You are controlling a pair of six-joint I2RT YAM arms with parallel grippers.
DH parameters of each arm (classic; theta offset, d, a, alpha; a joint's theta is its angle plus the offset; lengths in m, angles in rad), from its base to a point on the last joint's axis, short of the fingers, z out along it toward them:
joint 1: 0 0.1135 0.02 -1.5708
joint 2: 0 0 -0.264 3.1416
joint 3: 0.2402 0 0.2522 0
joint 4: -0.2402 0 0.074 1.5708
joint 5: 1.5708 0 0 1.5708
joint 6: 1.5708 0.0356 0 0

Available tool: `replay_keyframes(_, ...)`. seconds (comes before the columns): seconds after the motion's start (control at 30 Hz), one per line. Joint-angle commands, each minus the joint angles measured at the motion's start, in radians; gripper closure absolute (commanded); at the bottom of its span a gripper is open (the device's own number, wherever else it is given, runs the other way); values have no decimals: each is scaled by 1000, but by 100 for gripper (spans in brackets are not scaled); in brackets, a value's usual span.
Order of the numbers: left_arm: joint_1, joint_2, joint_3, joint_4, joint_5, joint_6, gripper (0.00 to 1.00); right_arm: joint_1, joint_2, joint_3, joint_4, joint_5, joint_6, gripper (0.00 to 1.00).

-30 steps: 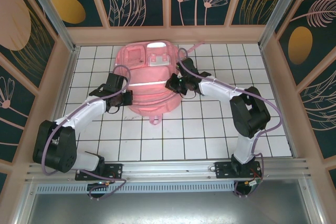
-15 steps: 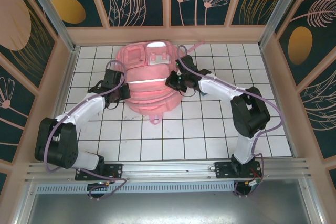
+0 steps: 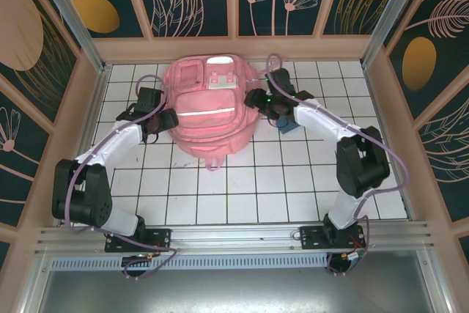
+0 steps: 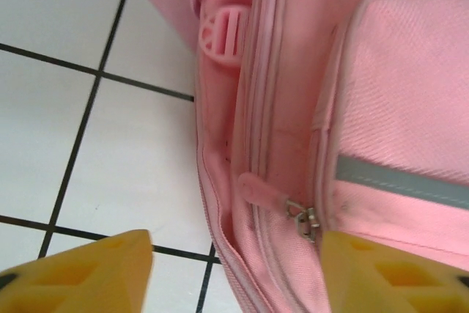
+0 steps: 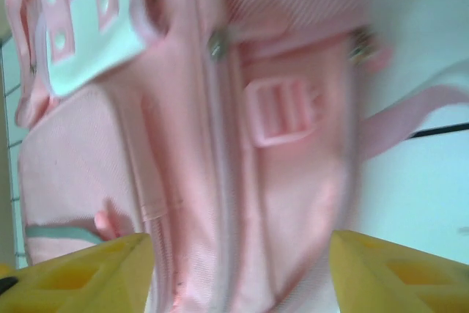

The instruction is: Pack the student bag

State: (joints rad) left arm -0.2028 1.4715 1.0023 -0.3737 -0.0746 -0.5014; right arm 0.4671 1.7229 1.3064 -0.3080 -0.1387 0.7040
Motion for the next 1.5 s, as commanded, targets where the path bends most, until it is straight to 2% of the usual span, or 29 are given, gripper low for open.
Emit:
replay_keyframes(0.0, 1, -82, 37, -24, -58, -8, 28, -71, -41, -48, -58, 104, -27, 33)
replay_keyframes(0.2, 1, -161, 23, 75, 14, -20, 18, -178, 93, -6, -79, 142, -68, 35)
replay_keyframes(0.4, 1, -188, 15, 159, 23, -15, 11, -190, 223, 61, -111, 139, -118, 41)
replay_keyframes(0.57, 1, -177, 35, 162, 37, 17, 10, -188, 239, 0, -109, 89, -132, 41)
replay_keyframes(0.77, 1, -185, 38, 156, 41, 41, 5, -139, 129, -194, -125, 52, -144, 41)
replay_keyframes(0.87, 2, -190, 30, 165, 53, 43, 3, -135, 43, -287, -125, 10, -178, 45)
replay_keyframes(0.97, 2, -186, 26, 183, 78, 41, 2, -142, -40, -286, -132, 33, -160, 45)
replay_keyframes(1.1, 0, -173, 40, 176, 99, 58, 1, -160, -115, -248, -193, 119, -25, 43)
replay_keyframes(1.2, 0, -167, 44, 164, 131, 83, 2, -194, -186, -327, -189, 122, 103, 54)
replay_keyframes(1.27, 1, -163, 39, 163, 150, 92, 2, -211, -256, -406, -157, 142, 197, 57)
replay_keyframes(1.37, 1, -148, 39, 160, 166, 100, 1, -231, -335, -521, -45, 86, 295, 57)
replay_keyframes(1.47, 1, -133, 47, 153, 184, 104, 1, -240, -319, -565, 27, 9, 331, 58)
